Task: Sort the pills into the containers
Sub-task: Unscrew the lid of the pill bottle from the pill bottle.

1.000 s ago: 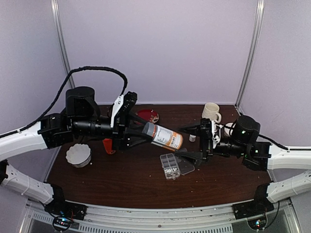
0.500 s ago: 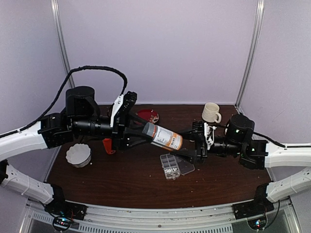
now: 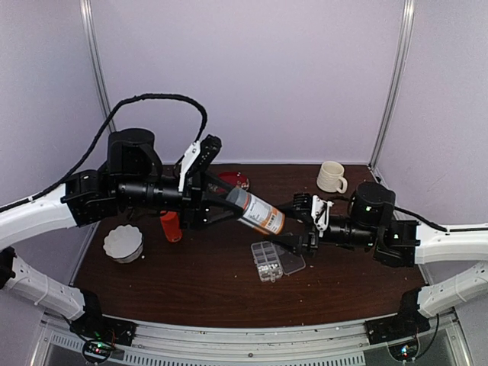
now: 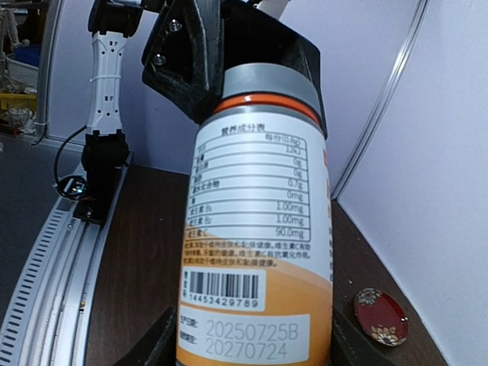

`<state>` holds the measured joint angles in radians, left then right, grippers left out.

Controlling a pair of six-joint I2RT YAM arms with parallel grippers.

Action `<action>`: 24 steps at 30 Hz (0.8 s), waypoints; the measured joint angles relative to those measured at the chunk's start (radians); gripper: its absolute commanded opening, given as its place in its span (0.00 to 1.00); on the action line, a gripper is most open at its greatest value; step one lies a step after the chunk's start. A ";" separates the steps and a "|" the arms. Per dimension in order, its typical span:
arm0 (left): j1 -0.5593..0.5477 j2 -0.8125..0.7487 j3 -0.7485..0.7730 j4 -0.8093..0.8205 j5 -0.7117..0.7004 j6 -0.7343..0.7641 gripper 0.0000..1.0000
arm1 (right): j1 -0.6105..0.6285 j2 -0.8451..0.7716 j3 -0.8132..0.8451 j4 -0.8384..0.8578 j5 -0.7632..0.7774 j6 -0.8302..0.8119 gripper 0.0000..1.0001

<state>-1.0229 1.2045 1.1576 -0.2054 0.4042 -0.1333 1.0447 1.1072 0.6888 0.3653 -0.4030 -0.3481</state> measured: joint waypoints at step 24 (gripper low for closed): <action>-0.010 0.030 0.017 -0.041 -0.166 -0.721 0.00 | 0.050 0.014 -0.101 0.216 0.240 -0.276 0.00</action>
<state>-1.0332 1.2343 1.1744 -0.2462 0.2379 -0.8539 1.0946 1.1210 0.5880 0.5812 -0.1627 -0.6243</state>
